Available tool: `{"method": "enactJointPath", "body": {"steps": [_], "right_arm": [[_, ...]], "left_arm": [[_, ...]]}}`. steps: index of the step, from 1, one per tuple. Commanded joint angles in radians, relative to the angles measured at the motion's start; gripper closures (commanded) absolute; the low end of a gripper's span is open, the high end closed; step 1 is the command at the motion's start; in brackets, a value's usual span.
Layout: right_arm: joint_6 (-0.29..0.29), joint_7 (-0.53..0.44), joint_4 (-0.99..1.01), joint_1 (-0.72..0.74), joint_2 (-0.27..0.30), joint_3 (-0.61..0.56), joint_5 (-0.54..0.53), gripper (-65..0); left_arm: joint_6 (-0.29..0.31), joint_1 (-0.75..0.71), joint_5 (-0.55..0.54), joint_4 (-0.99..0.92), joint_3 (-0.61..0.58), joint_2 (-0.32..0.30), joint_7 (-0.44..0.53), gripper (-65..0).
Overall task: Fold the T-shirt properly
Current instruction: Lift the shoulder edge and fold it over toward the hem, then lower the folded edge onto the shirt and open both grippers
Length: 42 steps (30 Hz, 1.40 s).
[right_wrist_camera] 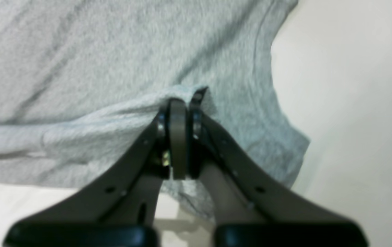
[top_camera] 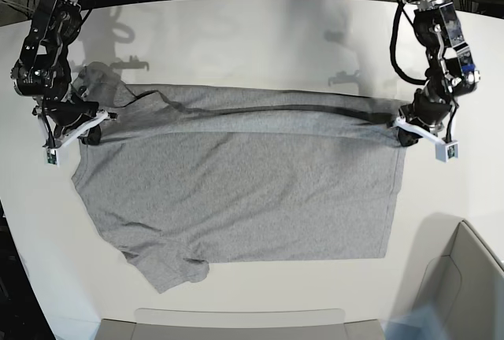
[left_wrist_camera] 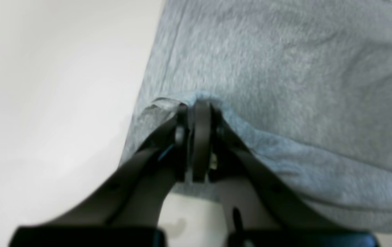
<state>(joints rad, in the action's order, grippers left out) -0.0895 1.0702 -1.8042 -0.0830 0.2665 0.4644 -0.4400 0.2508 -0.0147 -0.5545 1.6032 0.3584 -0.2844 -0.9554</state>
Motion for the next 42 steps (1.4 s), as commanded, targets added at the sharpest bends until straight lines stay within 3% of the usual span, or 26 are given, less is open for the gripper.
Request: {"method": "enactJointPath", "body": {"steps": [1,6,10,16,26,35,37,42], "right_arm": [[-0.003,-0.021,-0.006,0.027,0.017,-0.005,0.004,0.0],[-0.003,-0.107,0.063,0.065,0.018,-0.017,0.040,0.0],[-0.003,-0.170,0.168,0.105,0.030,-0.079,0.085,0.0],[-0.003,-0.282,0.280,0.160,0.029,-0.114,0.094,0.0],[-0.003,-0.287,0.378,0.276,0.034,-0.152,0.097,0.0],[-0.003,-0.287,0.415,0.320,0.041,-0.209,0.089,0.0],[-0.003,-0.287,0.415,0.320,0.040,-0.206,0.088,-0.3],[-0.002,-0.287,0.358,0.311,0.046,-0.200,0.086,-15.4]], "left_arm": [[-0.003,0.022,0.009,0.018,0.008,-0.011,0.028,0.0],[-0.003,0.069,0.038,-0.001,0.004,-0.008,0.028,0.0],[-0.001,0.135,0.038,-0.128,0.004,-0.009,0.031,0.0],[0.000,0.163,0.038,-0.189,0.004,-0.009,0.086,0.0],[0.000,0.216,0.038,-0.298,0.003,-0.013,0.175,0.0],[-0.001,0.216,0.040,-0.298,0.003,-0.013,0.177,0.0],[-0.003,0.215,0.040,-0.297,0.003,-0.013,0.177,-5.9],[-0.003,0.210,0.038,-0.294,0.004,-0.014,0.164,-7.6]]}}
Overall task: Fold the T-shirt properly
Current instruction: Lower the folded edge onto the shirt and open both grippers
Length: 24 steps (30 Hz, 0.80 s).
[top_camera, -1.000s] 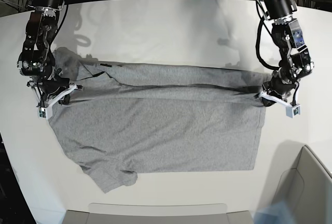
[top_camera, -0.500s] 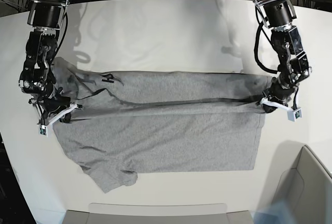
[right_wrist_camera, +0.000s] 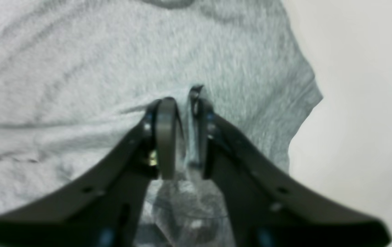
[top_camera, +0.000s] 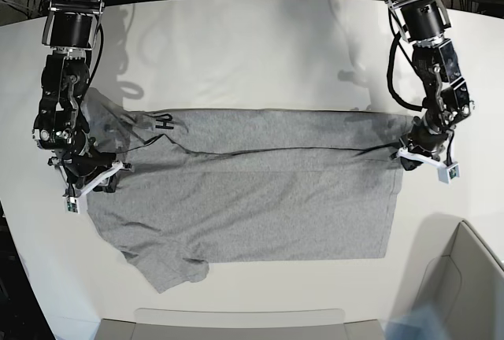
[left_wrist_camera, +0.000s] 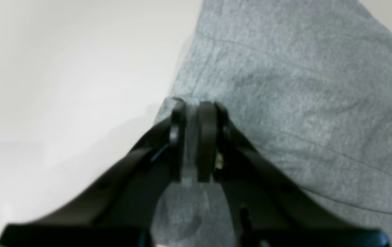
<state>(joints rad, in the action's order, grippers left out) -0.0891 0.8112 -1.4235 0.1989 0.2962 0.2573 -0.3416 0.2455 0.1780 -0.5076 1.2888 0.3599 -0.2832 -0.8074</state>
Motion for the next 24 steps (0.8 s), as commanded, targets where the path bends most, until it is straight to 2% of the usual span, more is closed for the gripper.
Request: {"method": "enactJointPath", "body": {"steps": [1,6,8,11,14,18,20,24], "right_arm": [[-0.002,-0.022,-0.047,0.027,0.016,0.009,-0.012,-17.3],[-0.002,-0.017,-0.141,0.015,0.010,0.083,-0.012,-22.0],[-0.002,0.027,-0.181,-0.006,0.011,0.113,-0.012,-22.1],[-0.004,0.101,-0.257,-0.071,0.010,0.161,-0.012,-22.1],[-0.004,0.133,-0.346,-0.198,0.007,0.172,-0.012,-22.1],[-0.004,0.129,-0.365,-0.326,0.005,0.172,-0.014,-22.1],[-0.004,0.113,-0.337,-0.350,0.005,0.173,-0.024,-22.1],[-0.004,0.067,-0.253,-0.352,0.036,0.173,-0.112,-22.0]], "left_arm": [[0.002,0.018,-0.009,0.021,0.006,-0.015,0.016,-7.6],[0.002,0.018,-0.013,0.028,0.009,-0.015,0.015,-7.5],[0.002,0.007,-0.013,0.076,0.006,-0.015,0.012,-7.5],[0.002,-0.058,-0.013,0.171,0.006,-0.015,-0.023,-7.5],[0.002,-0.108,-0.013,0.263,0.004,-0.012,-0.040,-7.5],[0.005,-0.165,-0.015,0.302,0.003,-0.011,-0.040,-7.5],[0.008,-0.180,-0.015,0.302,0.001,-0.011,-0.040,-7.5],[0.008,-0.197,-0.015,0.302,-0.035,-0.011,-0.037,-7.5]]}}
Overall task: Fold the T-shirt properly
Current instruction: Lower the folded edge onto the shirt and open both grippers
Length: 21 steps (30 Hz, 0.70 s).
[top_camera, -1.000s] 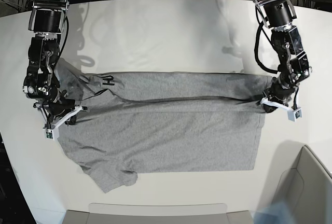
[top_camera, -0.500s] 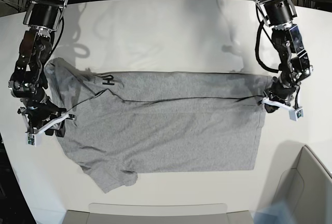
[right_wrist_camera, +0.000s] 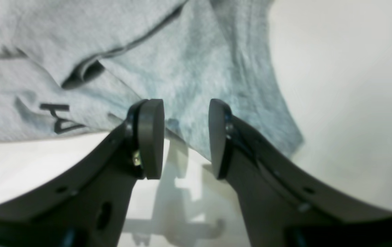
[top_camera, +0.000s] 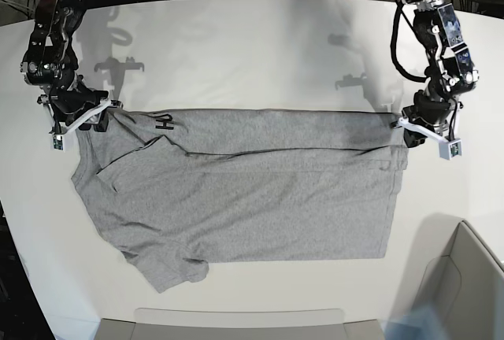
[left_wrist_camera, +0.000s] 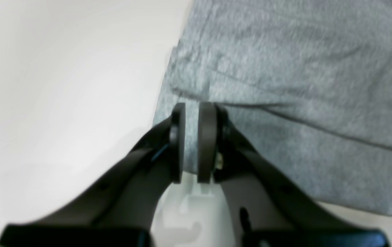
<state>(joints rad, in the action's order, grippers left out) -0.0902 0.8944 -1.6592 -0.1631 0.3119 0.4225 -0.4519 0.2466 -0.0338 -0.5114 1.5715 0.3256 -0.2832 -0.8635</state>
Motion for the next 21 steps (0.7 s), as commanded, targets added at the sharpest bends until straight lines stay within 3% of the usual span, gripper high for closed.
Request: {"method": "enactJointPath", "body": {"steps": [1,11,15,18,21], "right_arm": [[-0.003,-0.019,0.006,0.012,0.031,0.006,-0.021,-22.0],[-0.003,-0.021,0.095,0.102,0.046,-0.106,-0.063,-22.0],[-0.003,-0.024,0.205,0.147,0.056,-0.142,-0.063,-22.0],[-0.003,-0.025,0.230,0.156,0.062,-0.144,-0.063,-22.0],[-0.003,-0.025,0.242,0.170,0.096,-0.144,-0.063,-22.0]], "left_arm": [[0.007,0.015,-0.011,0.019,-0.018,-0.011,0.022,-7.5],[0.009,-0.004,-0.006,0.007,-0.138,-0.011,0.030,-4.2],[0.009,0.010,-0.006,-0.099,-0.178,-0.011,0.036,-4.3],[0.009,0.031,-0.006,-0.174,-0.179,-0.014,0.097,-4.3],[0.009,0.038,-0.006,-0.244,-0.178,-0.015,0.126,-4.3]]}}
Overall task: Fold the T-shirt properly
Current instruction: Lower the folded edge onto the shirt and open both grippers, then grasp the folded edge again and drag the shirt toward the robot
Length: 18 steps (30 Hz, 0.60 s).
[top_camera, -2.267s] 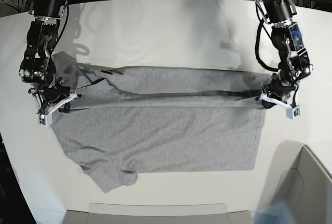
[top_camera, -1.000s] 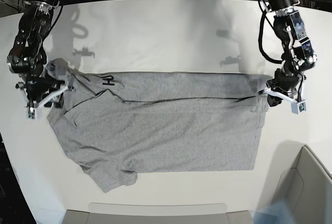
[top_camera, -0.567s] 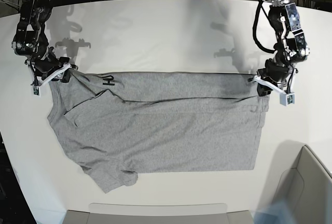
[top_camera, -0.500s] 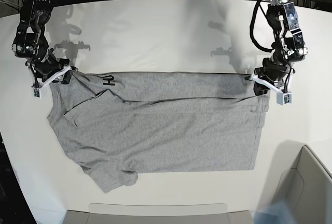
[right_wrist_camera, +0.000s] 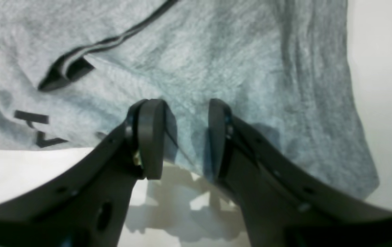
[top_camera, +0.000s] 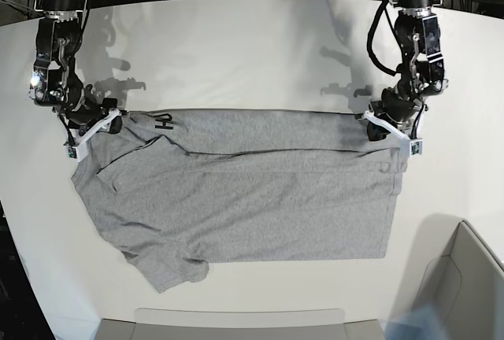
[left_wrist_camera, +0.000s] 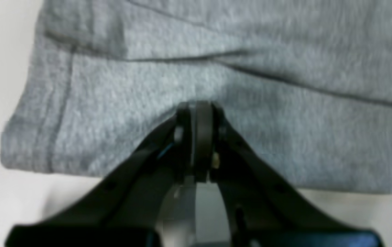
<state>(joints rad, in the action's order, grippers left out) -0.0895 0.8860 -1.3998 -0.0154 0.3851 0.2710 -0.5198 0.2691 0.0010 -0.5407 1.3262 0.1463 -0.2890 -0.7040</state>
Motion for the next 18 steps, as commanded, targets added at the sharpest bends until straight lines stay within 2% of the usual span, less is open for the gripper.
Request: {"method": "enactJointPath", "body": {"steps": [1,6,8,12,15,18], "right_arm": [[-0.003,-0.017,-0.005,0.033,0.035,0.007,0.005,-22.0],[-0.003,-0.018,0.098,0.108,0.107,0.006,0.005,-22.0],[-0.003,-0.047,0.142,0.140,0.134,0.000,0.005,-22.0],[-0.003,-0.072,0.198,0.196,0.171,0.000,0.003,-22.0],[-0.003,-0.055,0.118,0.187,0.173,0.000,-0.001,-22.0],[-0.003,-0.021,-0.049,0.094,0.157,0.006,-0.004,-22.0]], "left_arm": [[-0.014,0.003,0.023,-0.012,0.000,-0.011,-0.032,-4.3],[-0.014,-0.002,0.024,-0.021,0.003,-0.013,-0.026,-4.3],[-0.014,-0.002,0.024,-0.021,-0.001,-0.037,-0.026,-4.3],[-0.014,-0.003,0.024,-0.021,0.005,-0.048,-0.024,-4.3],[-0.014,-0.003,0.018,-0.014,0.006,-0.048,-0.026,-4.1],[-0.014,-0.034,0.018,0.057,0.008,-0.045,-0.026,-4.1]]}}
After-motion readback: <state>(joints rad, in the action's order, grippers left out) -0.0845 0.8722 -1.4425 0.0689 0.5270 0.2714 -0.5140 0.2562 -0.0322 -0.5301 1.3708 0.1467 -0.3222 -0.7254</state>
